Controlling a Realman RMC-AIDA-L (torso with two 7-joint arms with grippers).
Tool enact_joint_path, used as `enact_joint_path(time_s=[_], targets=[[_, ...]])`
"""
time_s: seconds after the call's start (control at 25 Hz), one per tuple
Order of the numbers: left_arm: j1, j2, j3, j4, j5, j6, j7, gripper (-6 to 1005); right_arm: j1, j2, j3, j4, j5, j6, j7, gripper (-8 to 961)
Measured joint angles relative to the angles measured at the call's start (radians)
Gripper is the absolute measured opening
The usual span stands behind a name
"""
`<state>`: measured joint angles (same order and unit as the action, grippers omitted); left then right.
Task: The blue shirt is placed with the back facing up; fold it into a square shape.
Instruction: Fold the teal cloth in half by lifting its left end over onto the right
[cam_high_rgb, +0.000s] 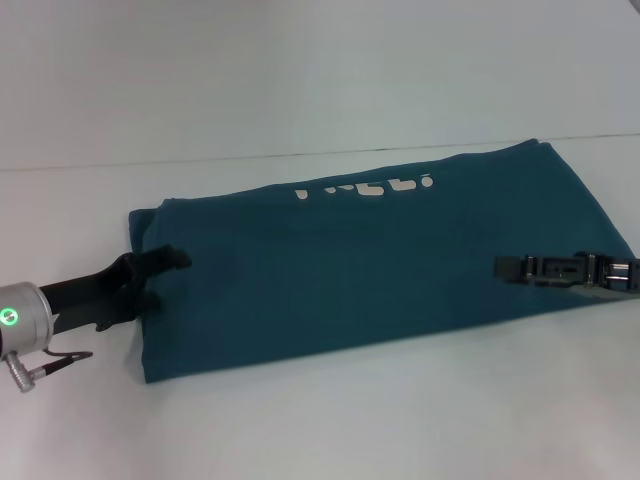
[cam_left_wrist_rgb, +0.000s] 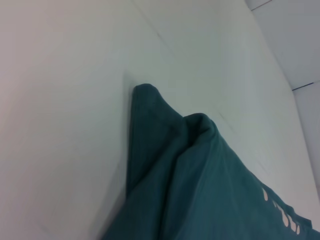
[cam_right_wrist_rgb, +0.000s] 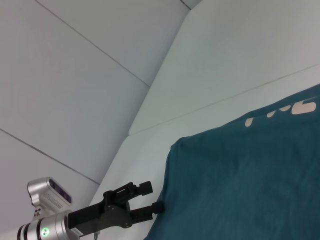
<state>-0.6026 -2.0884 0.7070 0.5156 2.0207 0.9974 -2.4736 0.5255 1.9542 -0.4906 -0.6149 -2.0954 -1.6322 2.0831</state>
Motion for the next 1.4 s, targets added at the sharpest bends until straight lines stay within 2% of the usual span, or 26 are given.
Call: enact_joint_path(time_s=[0.32,0.52,0.6,0.84,0.96,1.24,1.4], targets=[[0.0,0.001,0.024,0.003,-0.003,-0.013,0.001,863,0.001,-0.006,0.0,0.02,0.0,0.012,0.0,528],[0.019,0.008,-0.011,0.118,-0.012,0.176,0.063,864,0.002,-0.008,0.0,0.02,0.0,0.013,-0.002,528],[0.028,0.017,-0.021,0.17,-0.009,0.26,0.074,864,0.003,-0.008,0.0,0.02,0.0,0.013,-0.006,528],[0.026,0.043,-0.044,0.184,-0.001,0.373,0.05,874,0.003,-0.008,0.01,0.02,0.001,0.015,-0.008,528],[0.026,0.043,-0.045,0.179,0.03,0.329,-0.004,884,0.004,-0.007,0.013,0.02,0.002,0.016,-0.008,528],[0.033,0.004,-0.035,0.153,0.055,0.113,-0.079,873,0.005,-0.007,0.014,0.02,0.002,0.018,-0.008,529],[0.024,-0.003,-0.005,0.145,0.07,0.05,-0.048,873,0.005,-0.006,0.014,0.02,0.002,0.023,-0.008,529]])
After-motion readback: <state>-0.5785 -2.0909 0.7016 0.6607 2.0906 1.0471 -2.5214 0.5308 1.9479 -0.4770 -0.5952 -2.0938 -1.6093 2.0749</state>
